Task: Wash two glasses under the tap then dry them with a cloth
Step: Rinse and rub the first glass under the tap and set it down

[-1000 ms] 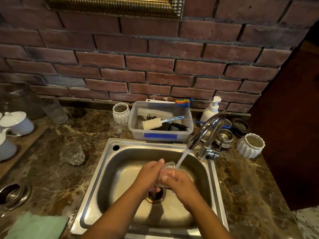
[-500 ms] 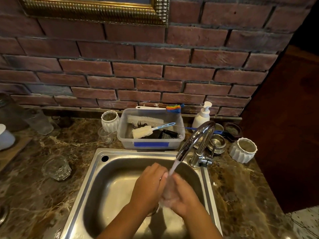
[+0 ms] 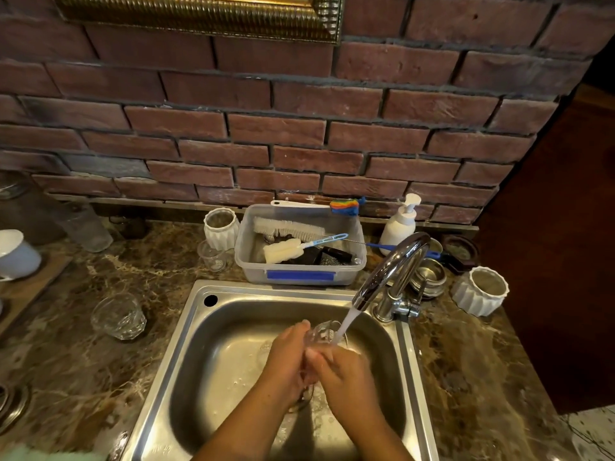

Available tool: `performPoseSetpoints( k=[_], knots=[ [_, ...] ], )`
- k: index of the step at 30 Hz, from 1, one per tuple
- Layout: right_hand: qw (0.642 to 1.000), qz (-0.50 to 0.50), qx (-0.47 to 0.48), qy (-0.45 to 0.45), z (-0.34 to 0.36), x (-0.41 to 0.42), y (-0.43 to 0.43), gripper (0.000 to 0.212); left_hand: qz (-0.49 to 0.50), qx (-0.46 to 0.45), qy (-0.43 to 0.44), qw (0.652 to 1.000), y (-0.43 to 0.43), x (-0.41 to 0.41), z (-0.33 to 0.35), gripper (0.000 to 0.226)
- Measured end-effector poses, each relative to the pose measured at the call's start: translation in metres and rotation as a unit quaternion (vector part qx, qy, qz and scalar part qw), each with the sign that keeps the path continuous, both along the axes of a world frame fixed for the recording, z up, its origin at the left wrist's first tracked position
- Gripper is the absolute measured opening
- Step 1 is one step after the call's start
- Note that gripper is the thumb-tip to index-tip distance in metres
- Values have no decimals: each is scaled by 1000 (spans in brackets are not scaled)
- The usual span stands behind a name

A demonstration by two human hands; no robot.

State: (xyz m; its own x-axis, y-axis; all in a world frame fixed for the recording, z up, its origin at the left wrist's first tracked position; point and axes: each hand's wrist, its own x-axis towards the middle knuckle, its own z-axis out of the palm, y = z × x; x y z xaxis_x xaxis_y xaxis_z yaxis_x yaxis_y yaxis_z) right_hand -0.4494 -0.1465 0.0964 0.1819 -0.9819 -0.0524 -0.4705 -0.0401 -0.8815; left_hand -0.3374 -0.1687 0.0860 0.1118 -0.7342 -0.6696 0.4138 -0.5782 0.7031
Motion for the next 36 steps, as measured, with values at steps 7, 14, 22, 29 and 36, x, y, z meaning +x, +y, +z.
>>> performPoseSetpoints(
  k=[7,14,22,29,36],
  knots=[
    [778,-188,427,-420,-5,-4,-20,42,-186,-328,-486,789,8,0,-16,16],
    [971,57,-83,216,-9,-3,-16,57,33,121,223,967,1,1,18,16],
    [934,-195,210,-212,-2,10,-16,26,-64,-155,-289,943,0,-11,1,22],
    [857,-225,322,-333,-7,1,-23,36,-151,-298,-408,850,7,-5,-6,11],
    [978,81,-79,174,6,-2,-17,48,32,94,179,979,5,2,28,29]
  ],
)
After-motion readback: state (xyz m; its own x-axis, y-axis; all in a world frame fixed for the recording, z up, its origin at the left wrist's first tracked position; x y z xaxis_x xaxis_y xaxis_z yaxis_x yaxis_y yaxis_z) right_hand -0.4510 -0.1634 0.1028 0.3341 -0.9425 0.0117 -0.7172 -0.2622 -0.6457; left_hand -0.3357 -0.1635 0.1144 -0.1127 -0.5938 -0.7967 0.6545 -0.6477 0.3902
